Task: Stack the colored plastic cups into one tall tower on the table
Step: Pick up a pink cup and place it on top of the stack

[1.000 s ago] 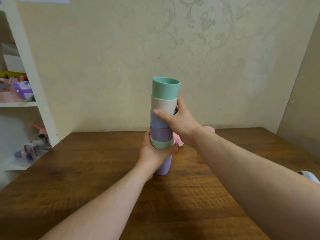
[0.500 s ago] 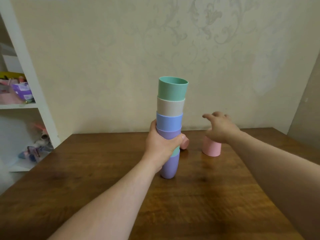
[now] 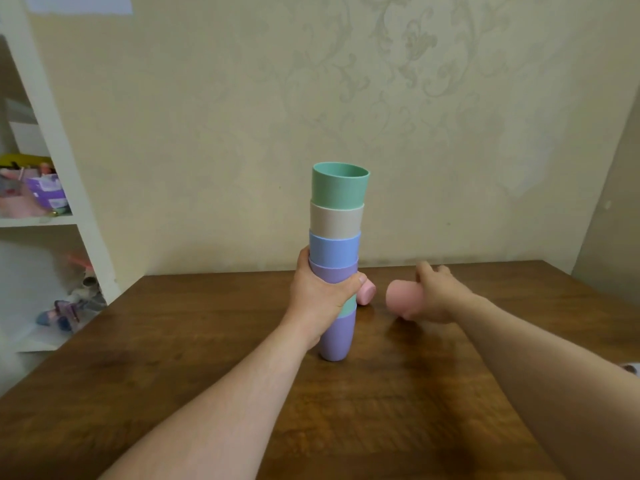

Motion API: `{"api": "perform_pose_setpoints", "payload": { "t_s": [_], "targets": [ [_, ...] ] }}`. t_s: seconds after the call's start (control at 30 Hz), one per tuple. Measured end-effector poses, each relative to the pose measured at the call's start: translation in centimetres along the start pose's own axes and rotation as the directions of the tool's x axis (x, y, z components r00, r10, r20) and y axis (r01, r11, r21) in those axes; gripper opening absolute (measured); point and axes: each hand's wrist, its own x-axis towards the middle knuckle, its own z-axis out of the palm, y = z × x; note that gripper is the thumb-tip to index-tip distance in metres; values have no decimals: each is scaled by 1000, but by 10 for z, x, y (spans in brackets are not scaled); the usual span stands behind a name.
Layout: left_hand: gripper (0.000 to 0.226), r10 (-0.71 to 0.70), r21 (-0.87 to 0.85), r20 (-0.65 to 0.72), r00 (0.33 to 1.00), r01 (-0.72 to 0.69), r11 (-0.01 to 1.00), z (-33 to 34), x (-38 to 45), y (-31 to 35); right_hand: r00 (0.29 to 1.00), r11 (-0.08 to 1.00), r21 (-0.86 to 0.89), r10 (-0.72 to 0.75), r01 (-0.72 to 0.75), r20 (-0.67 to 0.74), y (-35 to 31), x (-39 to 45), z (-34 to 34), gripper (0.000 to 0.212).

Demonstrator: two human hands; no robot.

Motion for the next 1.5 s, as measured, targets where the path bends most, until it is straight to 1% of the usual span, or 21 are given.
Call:
{"api": "perform_pose_setpoints", "payload": {
  "t_s": [0.1, 0.2, 0.23, 0.3, 0.33, 0.37, 0.4, 0.47, 0.5, 0.53, 0.57, 0.6, 0.67, 0.7, 0.73, 0.77, 0.8, 0.9, 1.07, 1.27, 1.5],
  "targets": [
    [60, 3, -13, -6, 1000, -3, 1000, -1, -4, 2, 995, 996, 59, 57, -61, 77, 6, -10, 12, 95],
    [61, -9, -12, 6, 1000, 9, 1000, -2, -10, 4, 980, 994, 63, 81, -94, 184, 8, -22, 19, 116],
    [60, -12, -12, 11, 1000, 12, 1000, -3, -12, 5, 978, 992, 79, 81, -98, 191, 8, -26, 22, 118],
    [59, -13, -13, 14, 1000, 13, 1000, -4, -15, 6, 982, 981, 169, 68, -98, 176, 6, -35, 25, 111],
    [59, -9, -17, 16, 1000, 9, 1000, -5, -17, 7, 987, 959, 266, 59, -98, 151, 3, -40, 23, 104],
    [58, -4, -17, 17, 1000, 4, 1000, -6, -18, 8, 994, 913, 400, 43, -80, 102, 0, -45, 18, 96],
    [58, 0, -10, 23, 1000, 0, 1000, -7, -19, 8, 999, 838, 544, 24, -40, 35, -6, -50, 9, 88],
    [59, -4, -2, 27, 1000, 4, 1000, -7, -22, 9, 993, 634, 768, -4, 92, -116, -24, -58, -25, 71],
    [59, -10, -5, 22, 1000, 11, 1000, -7, -23, 9, 983, 521, 838, -3, 160, -185, -36, -64, -47, 60],
    [60, -17, -3, 15, 1000, 17, 1000, -6, -23, 9, 966, 423, 877, 12, 228, -257, -48, -69, -73, 50],
    [60, -26, 4, 7, 1000, 26, 1000, -6, -24, 11, 943, 344, 888, 26, 304, -333, -60, -75, -99, 46],
    [61, -33, 17, 1, 999, 33, 999, -5, -25, 13, 914, 277, 882, 30, 382, -405, -73, -80, -124, 47],
    [62, -57, 29, 0, 998, 56, 998, -5, -27, 18, 850, 156, 840, 11, 519, -527, -94, -93, -163, 56],
    [60, -58, 31, 4, 998, 58, 998, -6, -28, 19, 825, 115, 819, -1, 562, -566, -104, -100, -178, 61],
    [60, -53, 32, 10, 999, 53, 998, -5, -28, 19, 811, 99, 806, -24, 583, -584, -111, -106, -188, 64],
    [60, -48, 35, 12, 999, 48, 998, -6, -28, 20, 805, 106, 798, -59, 593, -590, -118, -112, -195, 65],
    [63, -47, 36, 15, 999, 47, 998, -6, -28, 20, 803, 137, 791, -101, 596, -587, -124, -117, -198, 65],
    [71, -53, 39, 30, 998, 52, 998, -7, -30, 23, 816, 269, 770, -193, 578, -545, -136, -121, -187, 69],
    [65, -66, 42, 44, 997, 64, 997, -8, -29, 22, 845, 356, 766, -215, 535, -490, -142, -110, -154, 74],
    [64, -60, 54, 48, 997, 58, 997, -7, -27, 20, 864, 364, 785, -244, 502, -440, -144, -103, -138, 70],
    [65, -80, 92, 22, 997, 77, 993, -4, -26, 19, 869, 317, 812, -254, 490, -425, -141, -100, -124, 63]
  ]
}}
